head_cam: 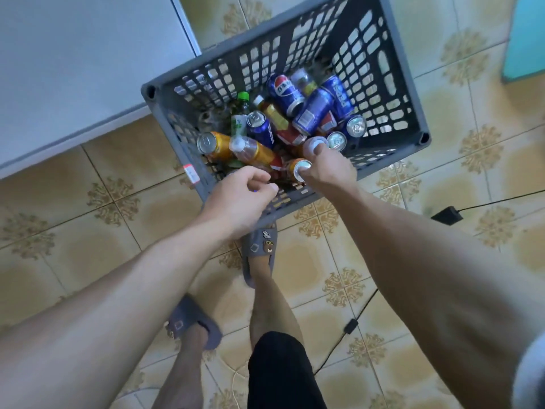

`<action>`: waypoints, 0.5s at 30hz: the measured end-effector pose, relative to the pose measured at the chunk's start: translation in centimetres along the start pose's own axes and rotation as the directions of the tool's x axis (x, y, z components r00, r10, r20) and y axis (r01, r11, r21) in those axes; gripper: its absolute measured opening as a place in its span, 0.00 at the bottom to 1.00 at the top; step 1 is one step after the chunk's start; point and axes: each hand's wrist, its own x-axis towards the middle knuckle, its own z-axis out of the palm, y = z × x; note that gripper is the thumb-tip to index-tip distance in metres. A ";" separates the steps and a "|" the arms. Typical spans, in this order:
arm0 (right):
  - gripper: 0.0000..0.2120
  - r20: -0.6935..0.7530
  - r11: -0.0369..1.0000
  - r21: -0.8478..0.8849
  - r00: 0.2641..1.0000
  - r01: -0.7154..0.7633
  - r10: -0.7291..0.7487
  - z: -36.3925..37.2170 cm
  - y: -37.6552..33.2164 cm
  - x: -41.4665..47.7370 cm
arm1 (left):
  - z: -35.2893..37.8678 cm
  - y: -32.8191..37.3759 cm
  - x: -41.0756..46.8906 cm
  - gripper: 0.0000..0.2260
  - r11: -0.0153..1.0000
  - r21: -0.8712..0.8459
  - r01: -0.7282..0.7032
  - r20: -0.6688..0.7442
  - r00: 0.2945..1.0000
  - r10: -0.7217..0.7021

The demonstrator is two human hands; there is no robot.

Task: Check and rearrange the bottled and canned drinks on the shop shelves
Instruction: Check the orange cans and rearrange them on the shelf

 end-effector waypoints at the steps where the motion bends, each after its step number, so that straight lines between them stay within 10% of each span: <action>1: 0.18 -0.002 1.000 0.012 1.000 0.003 -0.003 -0.8 -0.4 -0.9 | -0.8 0.2 -0.9 0.11 1.000 0.012 -0.002 -0.010 1.000 0.002; 15: 0.20 -0.148 0.965 -0.071 0.955 0.250 -0.259 -14.3 -19.5 -29.2 | -20.0 -4.6 -29.1 0.16 0.967 0.160 -0.197 -0.264 0.936 0.235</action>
